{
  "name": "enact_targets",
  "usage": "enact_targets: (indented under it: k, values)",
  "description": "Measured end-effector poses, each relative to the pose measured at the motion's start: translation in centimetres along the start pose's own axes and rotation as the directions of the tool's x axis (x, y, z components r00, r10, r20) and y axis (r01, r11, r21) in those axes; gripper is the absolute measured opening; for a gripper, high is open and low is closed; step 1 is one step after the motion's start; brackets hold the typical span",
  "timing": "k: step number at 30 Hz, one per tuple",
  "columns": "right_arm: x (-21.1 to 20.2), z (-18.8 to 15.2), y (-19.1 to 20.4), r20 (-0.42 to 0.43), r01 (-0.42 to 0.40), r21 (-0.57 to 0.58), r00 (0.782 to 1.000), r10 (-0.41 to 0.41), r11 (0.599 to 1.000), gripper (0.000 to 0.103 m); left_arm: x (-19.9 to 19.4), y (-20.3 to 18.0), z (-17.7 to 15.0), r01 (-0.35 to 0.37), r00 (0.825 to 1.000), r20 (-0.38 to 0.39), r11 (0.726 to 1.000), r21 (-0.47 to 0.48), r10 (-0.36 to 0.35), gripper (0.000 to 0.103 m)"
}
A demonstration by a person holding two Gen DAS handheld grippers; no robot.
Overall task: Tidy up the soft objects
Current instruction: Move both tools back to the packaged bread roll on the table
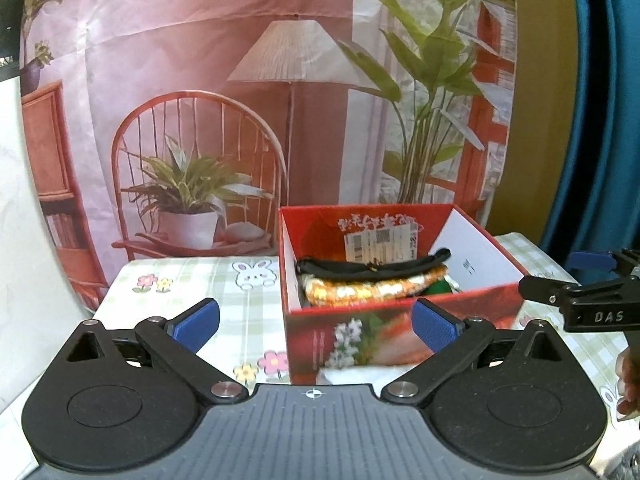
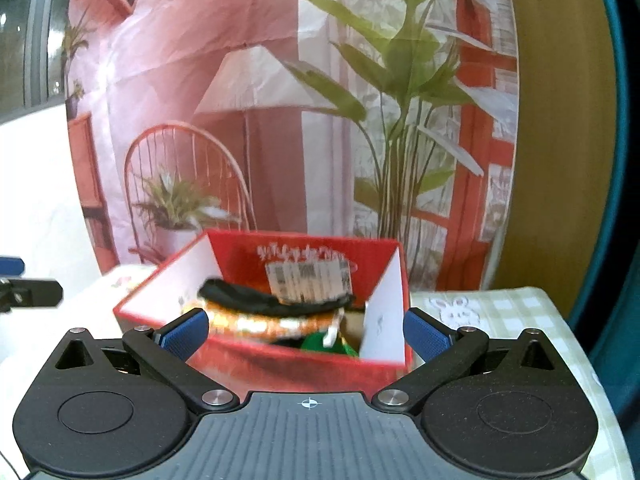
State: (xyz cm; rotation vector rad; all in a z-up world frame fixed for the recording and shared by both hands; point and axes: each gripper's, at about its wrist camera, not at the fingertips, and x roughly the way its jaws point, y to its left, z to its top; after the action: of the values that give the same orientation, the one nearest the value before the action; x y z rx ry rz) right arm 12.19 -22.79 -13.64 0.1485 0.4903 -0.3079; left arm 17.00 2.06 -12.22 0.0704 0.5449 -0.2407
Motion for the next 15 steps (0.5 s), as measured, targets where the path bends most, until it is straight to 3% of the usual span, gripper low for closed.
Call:
enact_targets:
  k: [7,15]
  values:
    - [-2.6,-3.5,1.6,0.015,-0.001,-0.010,1.000,0.001,1.000,0.103,-2.1,0.4,-3.0,0.015,1.000,0.002,0.997,-0.073,-0.015,0.103]
    - [-4.7,-6.8,2.4,0.000,0.000,0.023,1.000,0.000,1.000,0.103,-3.3,-0.1,-5.8,0.004,1.000,-0.014,0.998,-0.057,-0.005,0.103]
